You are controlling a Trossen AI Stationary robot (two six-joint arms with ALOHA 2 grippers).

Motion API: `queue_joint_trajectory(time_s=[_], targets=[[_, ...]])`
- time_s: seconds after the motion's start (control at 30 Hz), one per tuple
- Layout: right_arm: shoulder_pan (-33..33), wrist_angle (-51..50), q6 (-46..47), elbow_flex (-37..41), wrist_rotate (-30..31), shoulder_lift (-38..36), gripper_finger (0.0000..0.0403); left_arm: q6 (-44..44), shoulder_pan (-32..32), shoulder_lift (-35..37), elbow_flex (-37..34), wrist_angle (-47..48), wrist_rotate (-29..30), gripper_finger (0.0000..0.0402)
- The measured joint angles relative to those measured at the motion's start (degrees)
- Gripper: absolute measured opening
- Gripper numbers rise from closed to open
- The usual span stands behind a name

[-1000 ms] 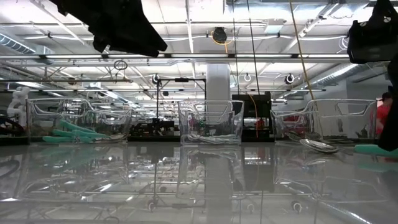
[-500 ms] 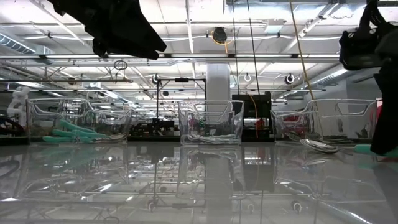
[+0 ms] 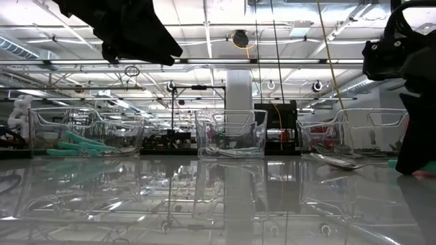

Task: Sort silverware by color (type)
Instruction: Put the green spoon into the left transparent bin

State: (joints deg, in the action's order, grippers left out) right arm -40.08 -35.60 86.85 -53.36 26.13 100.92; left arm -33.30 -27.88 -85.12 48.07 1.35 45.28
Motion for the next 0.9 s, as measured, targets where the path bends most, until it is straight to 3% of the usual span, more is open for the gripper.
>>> queue_joint_trajectory(time_s=[0.07, 0.27, 0.6, 0.73, 0.9], targets=[[0.0, -0.1, -0.5, 0.0, 1.1, -0.4, 0.004, 0.0, 0.0, 0.0, 0.0, 0.0, 0.0, 0.0166], [0.0, -0.4, -2.3, 0.2, 4.8, -2.0, 0.0041, 0.0, 0.0, 0.0, 0.0, -1.7, -0.6, 0.0166], [0.3, 1.9, -8.3, 0.4, 18.4, -6.8, 0.0041, 0.0, 0.0, 0.0, 0.0, -1.6, -0.8, 0.0166], [1.6, 7.4, -17.0, 0.4, 21.8, -10.3, 0.0041, 0.1, 0.0, 0.0, 0.0, -2.8, -0.8, 0.0166], [4.3, 16.0, -33.8, 0.3, 21.8, -16.3, 0.0041, 2.4, 0.0, 0.0, 0.0, -6.0, -0.8, 0.0166]])
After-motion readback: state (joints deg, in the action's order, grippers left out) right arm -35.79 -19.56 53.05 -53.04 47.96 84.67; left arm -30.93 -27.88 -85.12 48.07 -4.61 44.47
